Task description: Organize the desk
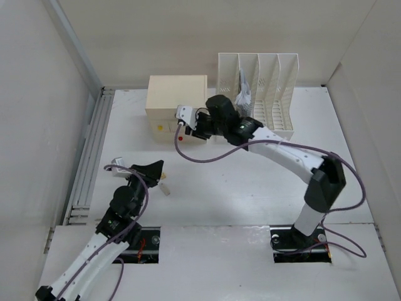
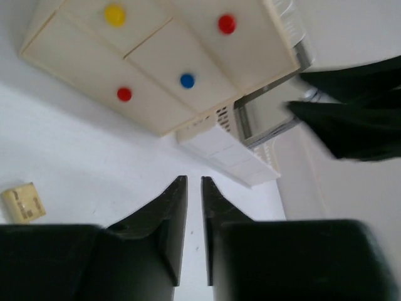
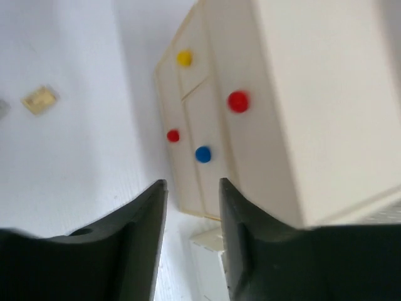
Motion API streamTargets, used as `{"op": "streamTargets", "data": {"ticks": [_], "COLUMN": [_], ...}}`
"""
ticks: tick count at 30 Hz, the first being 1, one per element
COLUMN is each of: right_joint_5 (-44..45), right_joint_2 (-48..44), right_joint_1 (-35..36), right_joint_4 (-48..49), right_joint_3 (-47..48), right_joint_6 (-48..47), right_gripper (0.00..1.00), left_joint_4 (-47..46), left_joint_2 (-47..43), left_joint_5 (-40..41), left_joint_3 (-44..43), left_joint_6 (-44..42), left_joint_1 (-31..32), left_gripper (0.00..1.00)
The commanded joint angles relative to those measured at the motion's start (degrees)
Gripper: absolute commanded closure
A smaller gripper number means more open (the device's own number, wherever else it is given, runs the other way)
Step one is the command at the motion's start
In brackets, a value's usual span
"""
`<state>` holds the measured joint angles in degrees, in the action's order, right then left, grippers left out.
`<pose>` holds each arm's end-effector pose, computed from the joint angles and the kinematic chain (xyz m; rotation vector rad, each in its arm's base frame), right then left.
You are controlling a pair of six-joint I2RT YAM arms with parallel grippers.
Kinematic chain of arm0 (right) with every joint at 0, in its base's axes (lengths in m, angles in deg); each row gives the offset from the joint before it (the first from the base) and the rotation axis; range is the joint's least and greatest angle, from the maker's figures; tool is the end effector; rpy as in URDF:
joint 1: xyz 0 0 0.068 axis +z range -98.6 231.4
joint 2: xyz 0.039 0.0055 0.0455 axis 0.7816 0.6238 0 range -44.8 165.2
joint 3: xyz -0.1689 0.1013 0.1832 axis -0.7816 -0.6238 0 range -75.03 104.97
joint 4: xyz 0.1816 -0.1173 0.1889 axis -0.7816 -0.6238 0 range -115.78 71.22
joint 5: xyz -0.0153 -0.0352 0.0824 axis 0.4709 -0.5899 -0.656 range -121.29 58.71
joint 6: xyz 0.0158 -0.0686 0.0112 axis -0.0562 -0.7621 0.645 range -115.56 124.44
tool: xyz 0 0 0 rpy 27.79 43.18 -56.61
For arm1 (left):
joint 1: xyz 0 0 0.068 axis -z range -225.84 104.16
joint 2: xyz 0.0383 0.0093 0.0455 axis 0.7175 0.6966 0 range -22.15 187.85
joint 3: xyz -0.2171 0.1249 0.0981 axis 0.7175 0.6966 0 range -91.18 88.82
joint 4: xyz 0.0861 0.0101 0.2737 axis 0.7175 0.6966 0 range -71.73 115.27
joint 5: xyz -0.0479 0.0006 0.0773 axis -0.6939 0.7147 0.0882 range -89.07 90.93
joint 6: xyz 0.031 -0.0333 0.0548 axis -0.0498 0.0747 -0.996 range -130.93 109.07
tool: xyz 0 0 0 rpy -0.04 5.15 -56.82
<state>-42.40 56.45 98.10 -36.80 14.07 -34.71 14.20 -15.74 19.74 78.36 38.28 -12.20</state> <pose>0.3095 0.3447 0.3038 -1.5131 1.4548 0.2830 0.1413 -0.0713 0.2399 -0.4805 1.4288 -0.9457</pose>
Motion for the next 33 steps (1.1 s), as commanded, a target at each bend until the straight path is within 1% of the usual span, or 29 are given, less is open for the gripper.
{"op": "streamTargets", "data": {"ticks": [1,2,3,4,5,6,7,8,10,11,12,15,20,23,26,31,33], "right_joint_5": [-5.4,-5.4,-8.3,-14.0,-16.3,-18.6,-20.3,-23.2,-25.4,-26.6,-27.2,-28.3,-30.1,-31.9,-33.2,-33.7,-33.7], "right_joint_2": [-7.8,-8.5,-9.0,-9.1,-9.1,-9.1,-9.1,-9.8,-10.8,-12.2,-13.1,-16.3,-17.9,-17.9,-17.9,-17.9,-17.9], "right_joint_1": [-0.4,-1.5,-2.7,-3.8,-6.2,-7.3,-8.3,-9.8,-11.0,-11.0,-11.9,-14.0,-15.8,-16.4,-17.5,-18.7,-18.7], "right_joint_4": [0.1,-1.1,-2.9,-4.4,-5.2,-6.1,-6.1,-6.1,-6.1,-5.4,-4.7,-1.4,0.3,0.4,0.4,0.9,0.9], "right_joint_3": [1.3,1.3,3.7,5.0,6.2,8.1,8.7,8.7,7.7,7.0,6.1,2.3,0.5,0.5,0.5,-0.1,-0.1], "right_joint_6": [-1.4,-0.1,1.0,2.8,4.8,6.7,9.8,10.6,11.3,11.3,11.3,12.0,12.5,13.1,13.8,14.3,14.3], "right_gripper": [0.55,0.40,0.38,0.38,0.66,0.86,1.00,1.00,1.00,1.00,1.00,1.00,1.00,1.00,1.00,1.00,1.00], "left_joint_4": [-18.7,-22.1,-25.5,-32.5,-35.9,-38.4,-40.8,-46.9,-54.0,-59.7,-61.5,-64.4,-64.4,-64.6,-64.6,-64.6,-62.7], "left_joint_2": [6.0,8.8,12.1,15.7,24.3,28.8,33.4,42.4,50.1,53.6,59.1,66.8,73.9,79.2,83.7,87.4,88.0], "left_joint_5": [-1.6,-2.1,-2.7,-4.5,-6.2,-7.9,-9.4,-13.8,-17.4,-19.3,-19.9,-19.9,-19.8,-19.8,-20.5,-21.7,-22.2], "left_joint_3": [4.3,5.0,5.5,5.5,5.5,4.8,3.2,2.6,2.0,1.5,1.0,-2.1,-7.4,-10.5,-13.0,-14.2,-14.8], "left_joint_6": [8.7,8.7,9.3,9.3,9.3,9.3,9.3,10.3,12.0,12.8,14.2,14.2,11.9,11.9,11.9,11.9,11.9], "left_joint_1": [-0.3,-0.3,-0.3,-0.8,-1.4,-2.1,-2.9,-4.8,-6.9,-7.8,-9.2,-10.4,-11.4,-12.7,-13.3,-13.9,-13.9], "left_gripper": [0.88,0.76,0.74,0.74,0.74,0.68,0.63,0.56,0.44,0.43,0.42,0.42,0.43,0.48,0.50,0.57,0.57]}}
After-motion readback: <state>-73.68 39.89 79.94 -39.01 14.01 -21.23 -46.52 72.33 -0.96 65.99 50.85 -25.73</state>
